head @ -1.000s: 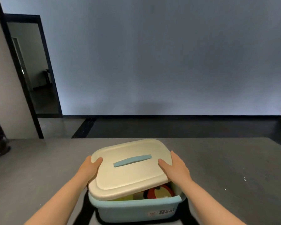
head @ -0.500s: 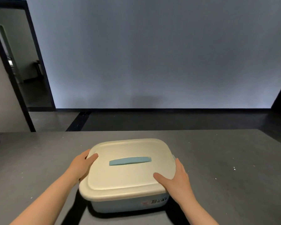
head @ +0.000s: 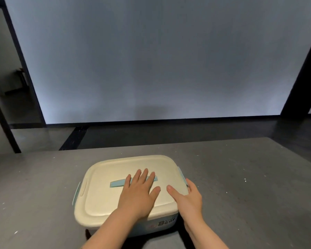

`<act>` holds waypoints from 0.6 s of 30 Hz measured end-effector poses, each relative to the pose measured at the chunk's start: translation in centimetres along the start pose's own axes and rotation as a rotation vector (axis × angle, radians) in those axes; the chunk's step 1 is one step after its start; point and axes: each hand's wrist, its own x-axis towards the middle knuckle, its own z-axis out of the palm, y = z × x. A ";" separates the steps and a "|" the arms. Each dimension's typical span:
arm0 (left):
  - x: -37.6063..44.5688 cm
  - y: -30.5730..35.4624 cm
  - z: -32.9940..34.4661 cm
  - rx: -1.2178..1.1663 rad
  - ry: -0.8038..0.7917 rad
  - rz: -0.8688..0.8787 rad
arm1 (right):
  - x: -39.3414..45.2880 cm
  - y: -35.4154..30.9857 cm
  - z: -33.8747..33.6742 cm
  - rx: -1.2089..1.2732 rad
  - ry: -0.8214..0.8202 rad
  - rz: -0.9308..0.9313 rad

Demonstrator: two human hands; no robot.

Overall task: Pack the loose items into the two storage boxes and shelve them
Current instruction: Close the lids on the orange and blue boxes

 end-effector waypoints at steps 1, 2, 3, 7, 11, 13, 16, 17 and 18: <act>0.1 0.0 0.1 -0.001 -0.015 -0.010 | 0.0 0.0 0.0 -0.030 0.006 -0.030; 0.2 -0.1 0.2 -0.004 -0.024 -0.016 | 0.0 0.0 0.0 -0.064 0.012 -0.052; 0.1 -0.2 0.3 -0.008 -0.029 -0.018 | 0.0 -0.1 -0.1 -0.104 0.019 -0.074; 0.0 -0.2 0.1 -0.009 -0.028 -0.016 | 0.2 -0.6 -0.4 -0.303 0.038 -0.166; 0.0 -0.1 0.1 -0.026 -0.018 -0.017 | 0.2 -1.8 -1.0 -0.476 0.011 -0.217; -0.1 -0.1 0.0 -0.028 -0.022 -0.015 | 0.2 -2.4 -1.0 -0.525 -0.001 -0.226; 0.1 -0.1 0.0 -0.035 -0.024 -0.017 | 0.7 -3.5 -1.4 -0.652 -0.015 -0.239; 0.0 0.0 0.0 -0.038 -0.026 -0.016 | 0.9 -3.9 -1.6 -0.711 -0.037 -0.237; -0.1 0.0 -0.1 -0.048 -0.021 -0.013 | 1.2 -4.2 -1.6 -0.756 -0.083 -0.222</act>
